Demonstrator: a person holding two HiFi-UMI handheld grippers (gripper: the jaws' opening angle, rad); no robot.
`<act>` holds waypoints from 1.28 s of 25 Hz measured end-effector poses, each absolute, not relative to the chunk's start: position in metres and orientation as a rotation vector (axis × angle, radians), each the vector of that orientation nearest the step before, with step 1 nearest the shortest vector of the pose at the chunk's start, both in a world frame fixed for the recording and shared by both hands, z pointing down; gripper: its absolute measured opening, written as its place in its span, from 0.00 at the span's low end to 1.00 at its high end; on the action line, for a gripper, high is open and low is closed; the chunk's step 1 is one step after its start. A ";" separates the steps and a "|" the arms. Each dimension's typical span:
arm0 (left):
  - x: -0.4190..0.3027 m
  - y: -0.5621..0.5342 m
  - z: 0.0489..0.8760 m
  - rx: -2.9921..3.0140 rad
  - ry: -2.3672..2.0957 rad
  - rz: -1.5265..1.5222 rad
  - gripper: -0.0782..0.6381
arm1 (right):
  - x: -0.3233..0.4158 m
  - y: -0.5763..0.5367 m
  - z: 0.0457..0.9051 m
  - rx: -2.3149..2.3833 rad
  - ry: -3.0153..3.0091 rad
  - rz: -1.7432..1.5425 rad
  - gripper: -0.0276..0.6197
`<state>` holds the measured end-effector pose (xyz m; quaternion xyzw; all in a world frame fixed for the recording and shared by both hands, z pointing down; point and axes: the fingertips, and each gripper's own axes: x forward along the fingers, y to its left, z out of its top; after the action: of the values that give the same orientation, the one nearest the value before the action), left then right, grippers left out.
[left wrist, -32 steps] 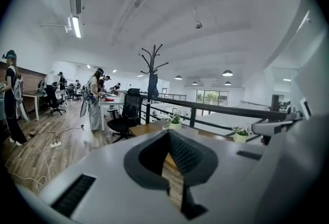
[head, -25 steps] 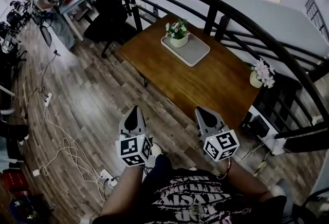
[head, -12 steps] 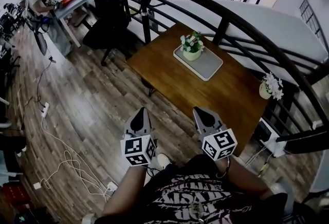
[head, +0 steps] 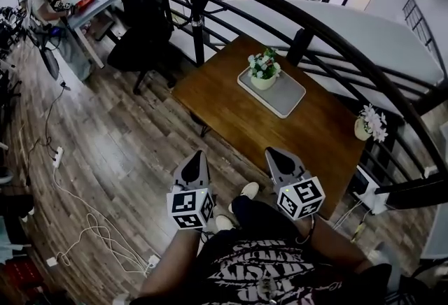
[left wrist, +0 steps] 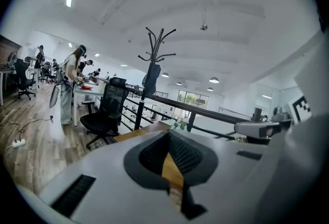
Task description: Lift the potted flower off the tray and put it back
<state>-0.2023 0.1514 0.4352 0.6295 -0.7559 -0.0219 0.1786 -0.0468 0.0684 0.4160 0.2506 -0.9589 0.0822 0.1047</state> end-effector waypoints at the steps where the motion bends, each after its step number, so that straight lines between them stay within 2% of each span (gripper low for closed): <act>1: -0.200 0.153 0.434 1.785 -2.130 -0.055 0.12 | -0.045 0.071 0.415 0.741 -2.829 0.247 0.04; 10: -0.227 0.074 0.444 1.837 -2.093 0.051 0.12 | -0.070 -0.009 0.425 0.818 -2.863 0.301 0.04; 24: -0.180 -0.103 0.451 1.975 -1.984 0.208 0.12 | -0.047 -0.134 0.440 0.857 -2.819 0.322 0.04; 32: -0.167 -0.138 0.467 1.983 -1.927 0.235 0.12 | -0.040 -0.170 0.455 0.878 -2.766 0.385 0.04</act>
<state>-0.1665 -0.1375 0.4667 0.7026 -0.6828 0.0832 0.1823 -0.0401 -0.1696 0.4551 0.2981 -0.9395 0.1309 0.1069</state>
